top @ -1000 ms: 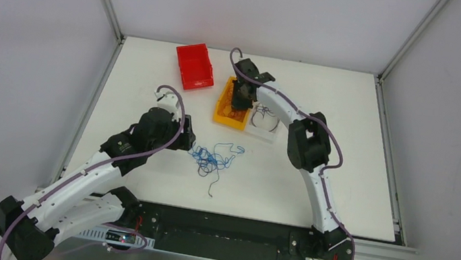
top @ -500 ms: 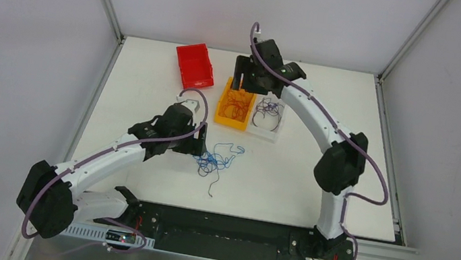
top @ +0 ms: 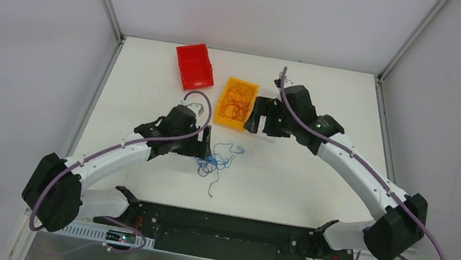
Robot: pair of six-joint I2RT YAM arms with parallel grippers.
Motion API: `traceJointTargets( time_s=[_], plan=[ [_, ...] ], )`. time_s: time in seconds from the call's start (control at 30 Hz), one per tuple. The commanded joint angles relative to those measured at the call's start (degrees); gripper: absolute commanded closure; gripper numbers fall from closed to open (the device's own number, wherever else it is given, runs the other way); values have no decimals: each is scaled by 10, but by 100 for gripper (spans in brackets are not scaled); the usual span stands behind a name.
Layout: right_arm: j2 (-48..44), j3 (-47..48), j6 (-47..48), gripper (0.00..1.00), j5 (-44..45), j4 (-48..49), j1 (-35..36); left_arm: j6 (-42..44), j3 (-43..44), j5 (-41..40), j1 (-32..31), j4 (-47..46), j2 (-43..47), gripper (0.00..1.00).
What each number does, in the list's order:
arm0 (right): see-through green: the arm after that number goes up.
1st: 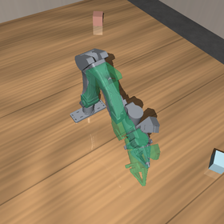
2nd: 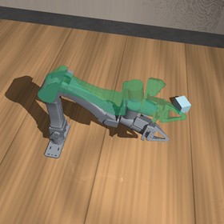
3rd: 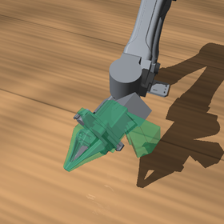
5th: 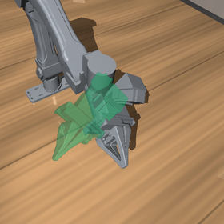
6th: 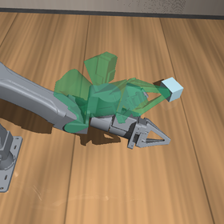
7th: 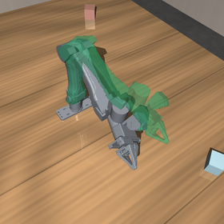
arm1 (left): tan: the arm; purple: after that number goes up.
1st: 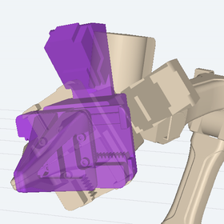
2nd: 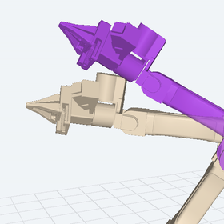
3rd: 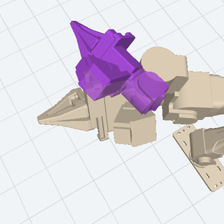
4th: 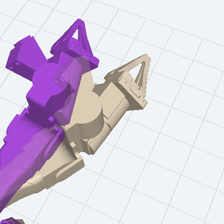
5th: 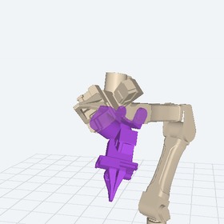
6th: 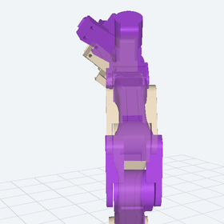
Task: Untangle the cables
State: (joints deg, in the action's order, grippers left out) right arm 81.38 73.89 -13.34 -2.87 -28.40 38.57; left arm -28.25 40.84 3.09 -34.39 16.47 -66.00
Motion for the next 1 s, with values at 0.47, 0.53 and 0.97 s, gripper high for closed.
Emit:
traceJointTargets(
  time_s=[0.47,0.53,0.97],
  plan=[
    [-124,-312,-237,14,-63,252,21,-39,-45,69,4,-110,-47,30],
    [-112,-324,-258,14,-68,275,23,-39,-47,69,4,-113,-50,31],
    [12,-324,-331,31,-34,364,63,-42,-61,52,4,-113,-26,39]
  ],
)
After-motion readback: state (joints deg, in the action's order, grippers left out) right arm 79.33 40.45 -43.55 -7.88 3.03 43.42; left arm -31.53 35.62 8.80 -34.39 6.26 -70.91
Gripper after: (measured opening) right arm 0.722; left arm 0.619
